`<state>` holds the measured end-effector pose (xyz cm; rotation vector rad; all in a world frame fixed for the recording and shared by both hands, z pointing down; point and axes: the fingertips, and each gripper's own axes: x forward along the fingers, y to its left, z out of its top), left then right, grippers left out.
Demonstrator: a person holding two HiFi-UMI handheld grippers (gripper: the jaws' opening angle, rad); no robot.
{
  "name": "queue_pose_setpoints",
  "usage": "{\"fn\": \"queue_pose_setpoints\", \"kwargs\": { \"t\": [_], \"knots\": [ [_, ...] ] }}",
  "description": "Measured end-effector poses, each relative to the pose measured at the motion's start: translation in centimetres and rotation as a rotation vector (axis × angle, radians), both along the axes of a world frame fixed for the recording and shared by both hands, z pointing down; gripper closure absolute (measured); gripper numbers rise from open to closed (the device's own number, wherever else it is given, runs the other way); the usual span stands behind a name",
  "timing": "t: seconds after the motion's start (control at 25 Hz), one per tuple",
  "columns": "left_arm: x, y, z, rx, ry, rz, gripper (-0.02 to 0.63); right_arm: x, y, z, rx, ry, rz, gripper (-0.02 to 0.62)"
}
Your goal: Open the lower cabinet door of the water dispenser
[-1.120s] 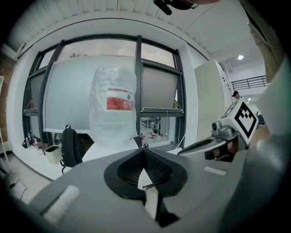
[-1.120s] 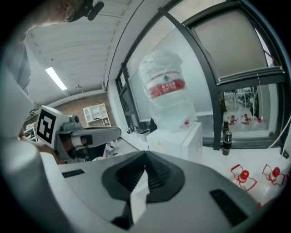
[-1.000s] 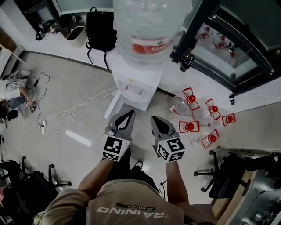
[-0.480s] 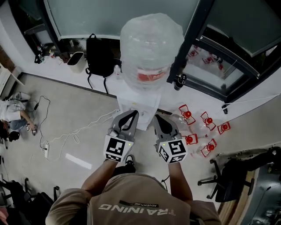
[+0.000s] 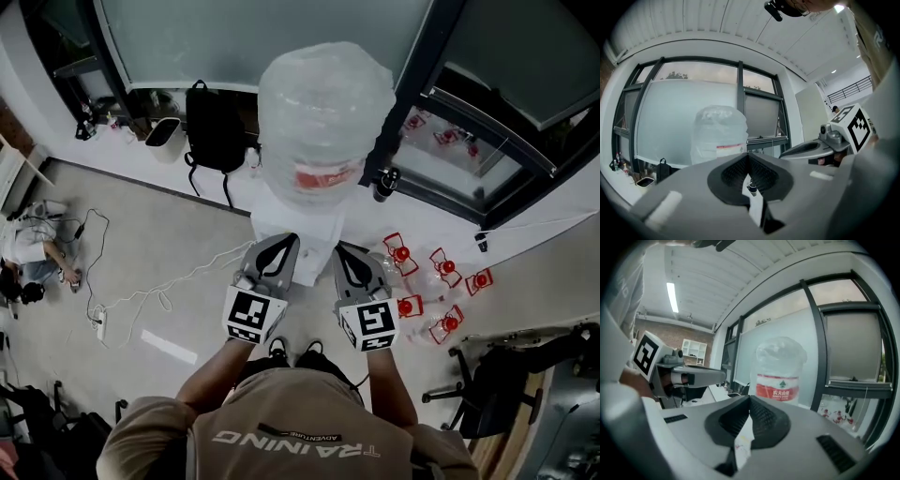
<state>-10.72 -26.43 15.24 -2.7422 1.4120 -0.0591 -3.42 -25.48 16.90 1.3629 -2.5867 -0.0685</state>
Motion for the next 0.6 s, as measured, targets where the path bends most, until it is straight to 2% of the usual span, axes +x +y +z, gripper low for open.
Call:
{"fn": "queue_pose_setpoints", "kwargs": {
  "t": [0.44, 0.6],
  "knots": [
    [2.4, -0.8, -2.6, 0.006, -0.002, -0.073, 0.604, 2.5, -2.4, -2.9, 0.038, -0.098, -0.077, 0.586],
    [2.2, -0.8, -2.9, 0.005, -0.008, -0.065, 0.604, 2.6, -2.2, -2.3, 0.021, -0.111, -0.058, 0.586]
  ]
}}
